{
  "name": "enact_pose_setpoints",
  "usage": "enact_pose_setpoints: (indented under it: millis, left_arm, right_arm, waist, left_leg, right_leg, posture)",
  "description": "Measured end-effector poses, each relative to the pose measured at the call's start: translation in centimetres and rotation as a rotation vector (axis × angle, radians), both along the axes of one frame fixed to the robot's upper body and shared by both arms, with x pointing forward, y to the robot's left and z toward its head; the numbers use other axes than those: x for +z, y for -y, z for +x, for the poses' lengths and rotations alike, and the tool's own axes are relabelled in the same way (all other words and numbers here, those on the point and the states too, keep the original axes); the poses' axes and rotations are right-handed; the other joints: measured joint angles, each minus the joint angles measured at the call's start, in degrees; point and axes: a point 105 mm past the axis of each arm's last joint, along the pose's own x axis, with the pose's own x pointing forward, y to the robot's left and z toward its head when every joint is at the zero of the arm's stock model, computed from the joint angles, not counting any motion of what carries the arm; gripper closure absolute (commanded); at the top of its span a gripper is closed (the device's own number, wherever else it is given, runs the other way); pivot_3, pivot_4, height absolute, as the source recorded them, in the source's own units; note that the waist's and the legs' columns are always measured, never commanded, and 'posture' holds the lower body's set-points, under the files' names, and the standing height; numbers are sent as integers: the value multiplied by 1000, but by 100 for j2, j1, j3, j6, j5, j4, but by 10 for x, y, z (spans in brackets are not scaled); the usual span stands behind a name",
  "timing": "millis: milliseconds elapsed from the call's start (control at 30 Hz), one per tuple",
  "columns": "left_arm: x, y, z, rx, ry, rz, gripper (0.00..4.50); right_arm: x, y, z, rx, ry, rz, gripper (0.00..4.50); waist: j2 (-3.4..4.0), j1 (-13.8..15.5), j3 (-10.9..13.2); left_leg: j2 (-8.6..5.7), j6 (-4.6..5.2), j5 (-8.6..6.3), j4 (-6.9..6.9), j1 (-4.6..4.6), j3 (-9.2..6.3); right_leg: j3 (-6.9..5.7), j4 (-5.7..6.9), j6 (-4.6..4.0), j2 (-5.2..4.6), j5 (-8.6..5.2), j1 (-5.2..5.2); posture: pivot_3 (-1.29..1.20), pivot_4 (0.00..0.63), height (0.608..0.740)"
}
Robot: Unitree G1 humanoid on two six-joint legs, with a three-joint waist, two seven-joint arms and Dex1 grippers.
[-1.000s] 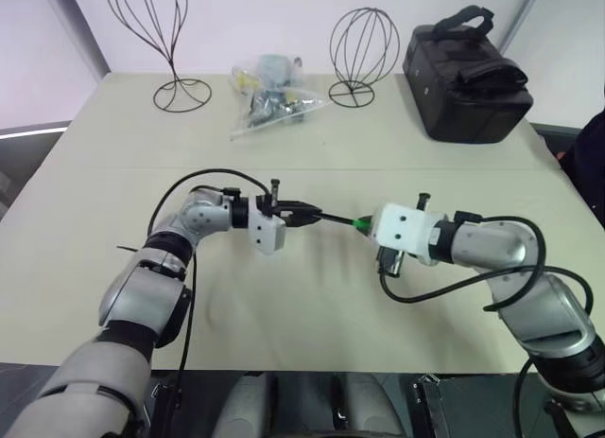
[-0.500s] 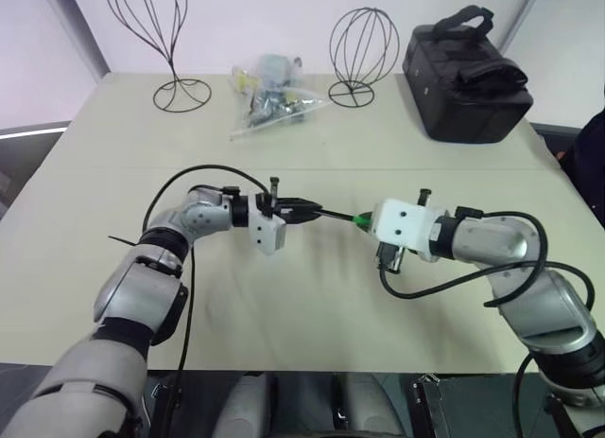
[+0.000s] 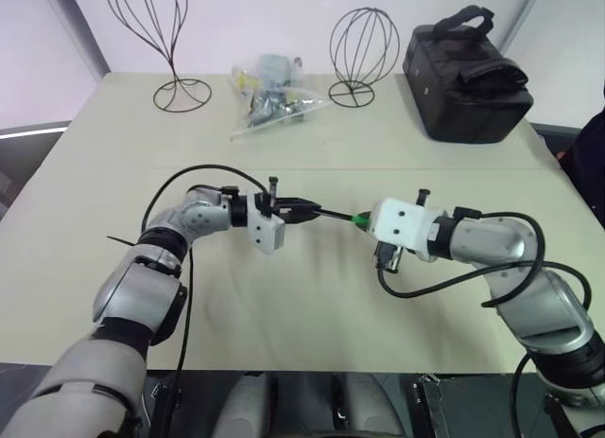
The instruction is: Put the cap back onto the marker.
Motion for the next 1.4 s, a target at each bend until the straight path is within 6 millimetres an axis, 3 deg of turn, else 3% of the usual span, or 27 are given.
enact_pose_setpoints:
  millis: [33,67,100,233,633,833,1033,1267,1400]
  left_arm:
    - [0,0,0,0,0,0,4500]
    - [0,0,0,0,0,0,4500]
    - [0,1,0,-4,0,0,4500]
    - [2,14,-4,-45,8,-1,4500]
    - [4,9,-2,-30,12,-4,4500]
    - [7,-1,5,17,-26,-9,4500]
    - [-9,-15,17,117,-329,-42,4500]
    - [-23,-26,21,173,-630,-74,4500]
    - [-24,-33,26,281,-686,-168,4500]
  right_arm:
    - [0,0,0,0,0,0,4247]
    - [0,0,0,0,0,0,3473]
    - [1,-2,0,10,2,5,3205]
    - [5,-14,-5,67,20,13,1194]
    - [4,-8,-6,57,11,-8,1194]
    - [10,10,-7,-3,10,9,1194]
    - [18,26,-14,-106,5,125,1194]
    - [3,39,-26,-226,-32,195,1194]
    - [-5,40,-32,-273,-40,224,1194]
  waist:
    - [0,0,0]
    - [0,-1,0]
    - [0,0,0]
    - [0,2,0]
    - [0,1,0]
    - [0,1,0]
    - [-1,-3,0]
    - [0,-8,0]
    - [0,-26,0]
  left_leg:
    - [0,0,0,0,0,0]
    - [0,0,0,0,0,0]
    - [0,0,0,0,0,0]
    - [0,0,0,0,0,0]
    - [0,0,0,0,0,0]
    - [1,0,0,0,-1,0]
    - [4,0,0,1,-1,-1]
    - [5,1,0,1,-1,-5]
    - [13,1,0,1,0,-6]
  right_leg:
    - [0,0,0,0,0,0]
    - [0,0,0,0,0,0]
    - [0,0,0,0,0,0]
    - [0,-1,0,0,0,0]
    - [0,1,0,0,0,-1]
    - [0,1,0,0,0,-1]
    - [-1,2,0,1,0,1]
    - [1,4,0,1,0,2]
    - [5,5,0,2,0,0]
  posture:
    - [0,150,740]
    - [0,150,740]
    - [0,150,740]
    - [0,150,740]
    - [0,150,740]
    - [0,150,740]
    - [0,150,740]
    - [0,150,740]
    - [0,150,740]
